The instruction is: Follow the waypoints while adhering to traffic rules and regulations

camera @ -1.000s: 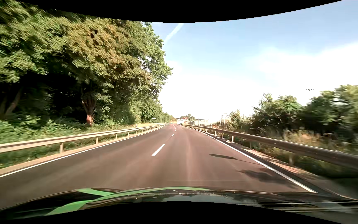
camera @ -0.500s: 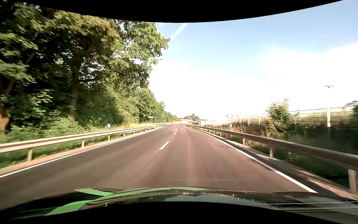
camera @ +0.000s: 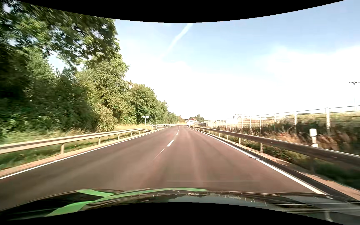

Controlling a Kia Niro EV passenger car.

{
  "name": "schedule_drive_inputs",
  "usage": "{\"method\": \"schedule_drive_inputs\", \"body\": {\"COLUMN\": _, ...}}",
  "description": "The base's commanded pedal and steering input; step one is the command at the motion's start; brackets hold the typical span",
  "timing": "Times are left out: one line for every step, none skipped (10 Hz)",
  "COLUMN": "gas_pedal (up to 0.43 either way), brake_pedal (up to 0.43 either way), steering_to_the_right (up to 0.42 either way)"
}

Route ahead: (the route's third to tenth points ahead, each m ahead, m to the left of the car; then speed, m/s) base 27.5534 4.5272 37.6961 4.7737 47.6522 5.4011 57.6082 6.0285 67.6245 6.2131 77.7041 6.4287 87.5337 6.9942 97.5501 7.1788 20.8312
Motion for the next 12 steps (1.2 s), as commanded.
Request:
{"method": "schedule_drive_inputs", "body": {"gas_pedal": 0.287, "brake_pedal": 0.000, "steering_to_the_right": -0.009}}
{"method": "schedule_drive_inputs", "body": {"gas_pedal": 0.299, "brake_pedal": 0.000, "steering_to_the_right": -0.009}}
{"method": "schedule_drive_inputs", "body": {"gas_pedal": 0.299, "brake_pedal": 0.000, "steering_to_the_right": -0.009}}
{"method": "schedule_drive_inputs", "body": {"gas_pedal": 0.299, "brake_pedal": 0.000, "steering_to_the_right": -0.009}}
{"method": "schedule_drive_inputs", "body": {"gas_pedal": 0.287, "brake_pedal": 0.000, "steering_to_the_right": -0.009}}
{"method": "schedule_drive_inputs", "body": {"gas_pedal": 0.260, "brake_pedal": 0.000, "steering_to_the_right": -0.009}}
{"method": "schedule_drive_inputs", "body": {"gas_pedal": 0.228, "brake_pedal": 0.000, "steering_to_the_right": -0.009}}
{"method": "schedule_drive_inputs", "body": {"gas_pedal": 0.228, "brake_pedal": 0.000, "steering_to_the_right": -0.009}}
{"method": "schedule_drive_inputs", "body": {"gas_pedal": 0.228, "brake_pedal": 0.000, "steering_to_the_right": -0.009}}
{"method": "schedule_drive_inputs", "body": {"gas_pedal": 0.228, "brake_pedal": 0.000, "steering_to_the_right": -0.008}}
{"method": "schedule_drive_inputs", "body": {"gas_pedal": 0.228, "brake_pedal": 0.000, "steering_to_the_right": -0.008}}
{"method": "schedule_drive_inputs", "body": {"gas_pedal": 0.240, "brake_pedal": 0.000, "steering_to_the_right": -0.007}}
